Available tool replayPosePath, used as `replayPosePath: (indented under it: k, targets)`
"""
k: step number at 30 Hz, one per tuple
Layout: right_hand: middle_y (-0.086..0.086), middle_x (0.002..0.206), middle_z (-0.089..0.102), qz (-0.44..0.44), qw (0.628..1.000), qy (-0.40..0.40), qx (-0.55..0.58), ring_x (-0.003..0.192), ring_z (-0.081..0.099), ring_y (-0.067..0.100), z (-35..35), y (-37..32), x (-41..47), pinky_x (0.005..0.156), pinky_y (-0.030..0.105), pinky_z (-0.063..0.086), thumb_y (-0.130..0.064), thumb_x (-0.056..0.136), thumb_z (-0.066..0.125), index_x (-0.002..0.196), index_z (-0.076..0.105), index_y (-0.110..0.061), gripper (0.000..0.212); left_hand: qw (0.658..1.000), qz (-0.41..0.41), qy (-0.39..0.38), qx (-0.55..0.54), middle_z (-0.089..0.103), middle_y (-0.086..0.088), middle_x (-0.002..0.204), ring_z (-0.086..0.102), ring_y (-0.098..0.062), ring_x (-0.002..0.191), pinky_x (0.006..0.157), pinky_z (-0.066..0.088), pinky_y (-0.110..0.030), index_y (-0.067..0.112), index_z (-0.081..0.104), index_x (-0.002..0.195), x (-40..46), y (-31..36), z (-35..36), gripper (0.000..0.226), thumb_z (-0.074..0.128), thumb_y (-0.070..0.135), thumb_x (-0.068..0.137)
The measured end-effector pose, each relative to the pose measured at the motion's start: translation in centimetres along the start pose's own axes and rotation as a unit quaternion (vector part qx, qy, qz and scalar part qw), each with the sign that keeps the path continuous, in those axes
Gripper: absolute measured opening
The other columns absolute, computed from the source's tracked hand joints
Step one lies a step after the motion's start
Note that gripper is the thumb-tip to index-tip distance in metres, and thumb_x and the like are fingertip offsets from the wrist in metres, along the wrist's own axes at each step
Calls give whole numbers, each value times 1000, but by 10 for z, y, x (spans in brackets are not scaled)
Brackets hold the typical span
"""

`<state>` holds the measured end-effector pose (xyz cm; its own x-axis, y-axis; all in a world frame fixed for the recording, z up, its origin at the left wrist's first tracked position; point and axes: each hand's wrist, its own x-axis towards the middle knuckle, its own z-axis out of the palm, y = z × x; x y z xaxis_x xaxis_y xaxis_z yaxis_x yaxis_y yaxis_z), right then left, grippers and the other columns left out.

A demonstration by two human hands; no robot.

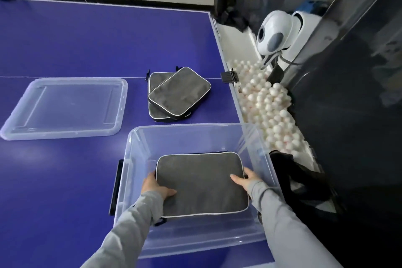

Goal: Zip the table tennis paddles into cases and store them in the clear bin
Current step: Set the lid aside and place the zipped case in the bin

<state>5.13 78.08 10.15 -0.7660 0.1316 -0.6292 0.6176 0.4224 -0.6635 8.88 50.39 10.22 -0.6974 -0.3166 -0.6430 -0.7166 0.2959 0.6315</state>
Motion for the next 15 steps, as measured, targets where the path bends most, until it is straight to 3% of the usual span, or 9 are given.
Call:
replayPosePath:
  k: [6, 15]
  targets:
    - [15, 121, 62, -3, 999, -38, -26, 99, 59, 18, 6, 12, 6, 92, 24, 44, -4, 69, 79, 120, 52, -4, 57, 1000, -19, 8, 20, 57, -18, 124, 55, -30, 116, 98, 44, -41, 5, 44, 130, 9, -14, 15, 86, 86, 2, 55]
    - [11, 143, 40, -2, 980, -50, -195, 132, 39, 23, 16, 7, 10, 111, 32, 30, -24, 65, 83, 141, 24, -4, 97, 994, -17, 21, 106, 51, -15, 131, 47, -29, 124, 102, 38, -34, 6, 38, 135, 14, -19, 14, 93, 88, 12, 57]
